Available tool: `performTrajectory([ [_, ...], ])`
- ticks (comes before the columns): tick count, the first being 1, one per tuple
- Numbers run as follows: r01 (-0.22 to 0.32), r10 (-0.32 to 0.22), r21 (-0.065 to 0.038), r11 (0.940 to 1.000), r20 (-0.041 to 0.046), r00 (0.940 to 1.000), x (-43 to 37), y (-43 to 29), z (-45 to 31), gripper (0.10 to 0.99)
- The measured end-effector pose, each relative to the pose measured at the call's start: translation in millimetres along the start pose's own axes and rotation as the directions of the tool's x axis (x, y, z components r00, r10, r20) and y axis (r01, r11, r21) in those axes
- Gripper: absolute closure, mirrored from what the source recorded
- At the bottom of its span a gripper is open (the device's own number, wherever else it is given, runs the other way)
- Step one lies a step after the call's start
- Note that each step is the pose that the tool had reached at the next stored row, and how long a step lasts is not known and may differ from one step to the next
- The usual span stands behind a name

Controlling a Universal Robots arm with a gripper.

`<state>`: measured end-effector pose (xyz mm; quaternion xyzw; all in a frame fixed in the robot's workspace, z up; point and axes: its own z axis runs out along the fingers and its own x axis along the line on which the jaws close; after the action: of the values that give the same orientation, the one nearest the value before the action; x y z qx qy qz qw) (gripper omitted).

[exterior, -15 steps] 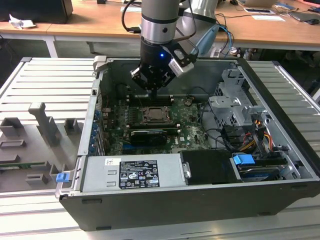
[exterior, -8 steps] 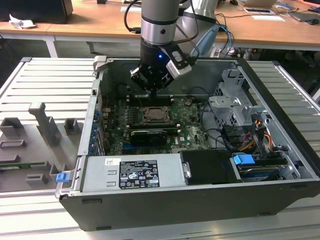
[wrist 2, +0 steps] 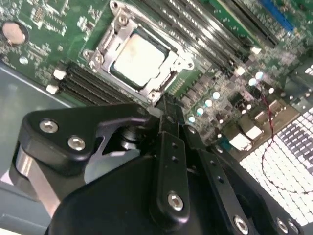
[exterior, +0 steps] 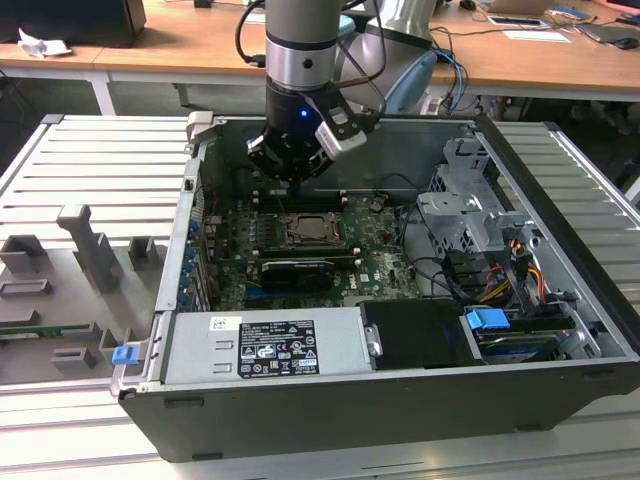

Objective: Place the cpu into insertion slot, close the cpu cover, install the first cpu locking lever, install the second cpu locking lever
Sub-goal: 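Install the first cpu locking lever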

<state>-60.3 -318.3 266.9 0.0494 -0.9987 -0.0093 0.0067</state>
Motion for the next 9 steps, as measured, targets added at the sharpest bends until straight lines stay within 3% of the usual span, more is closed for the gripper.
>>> performTrajectory([
  [9, -0.014, 0.014, 0.0, 0.9999, 0.0007, 0.9999, 10.1, 0.9, 0.9, 0.98],
])
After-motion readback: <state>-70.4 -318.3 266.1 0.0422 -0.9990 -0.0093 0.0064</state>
